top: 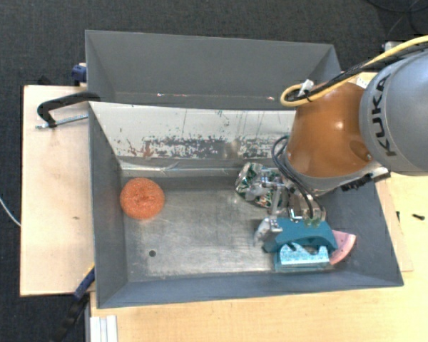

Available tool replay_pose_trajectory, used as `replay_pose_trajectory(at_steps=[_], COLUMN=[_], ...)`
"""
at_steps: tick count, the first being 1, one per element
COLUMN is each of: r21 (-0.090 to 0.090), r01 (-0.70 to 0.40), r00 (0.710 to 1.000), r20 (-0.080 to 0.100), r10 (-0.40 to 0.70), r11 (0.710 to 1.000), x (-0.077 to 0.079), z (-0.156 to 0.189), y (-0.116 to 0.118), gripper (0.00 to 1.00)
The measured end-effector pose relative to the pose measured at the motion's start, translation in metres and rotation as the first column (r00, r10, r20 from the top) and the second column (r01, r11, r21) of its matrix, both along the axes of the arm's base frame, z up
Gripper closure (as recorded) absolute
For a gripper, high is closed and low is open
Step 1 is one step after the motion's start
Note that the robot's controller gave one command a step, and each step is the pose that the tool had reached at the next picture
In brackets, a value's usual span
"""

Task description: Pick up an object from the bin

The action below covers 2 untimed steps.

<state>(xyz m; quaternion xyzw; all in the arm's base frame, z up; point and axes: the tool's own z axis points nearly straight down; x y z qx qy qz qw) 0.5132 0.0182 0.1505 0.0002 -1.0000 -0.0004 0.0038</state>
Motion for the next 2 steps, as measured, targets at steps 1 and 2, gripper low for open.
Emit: replay_pose_trajectory(at_steps=[1,2], r21=[0.0,0.001], r01=[0.001,-0.013], r00=[1.0,1.0], r20=[0.008,0.015], r10=[-0.001,0.013], r11=[1.0,1.0], x=[0.002,0.03], z=[0.004,-0.01], y=[0.0,-0.028], gripper=[0.0,0.0])
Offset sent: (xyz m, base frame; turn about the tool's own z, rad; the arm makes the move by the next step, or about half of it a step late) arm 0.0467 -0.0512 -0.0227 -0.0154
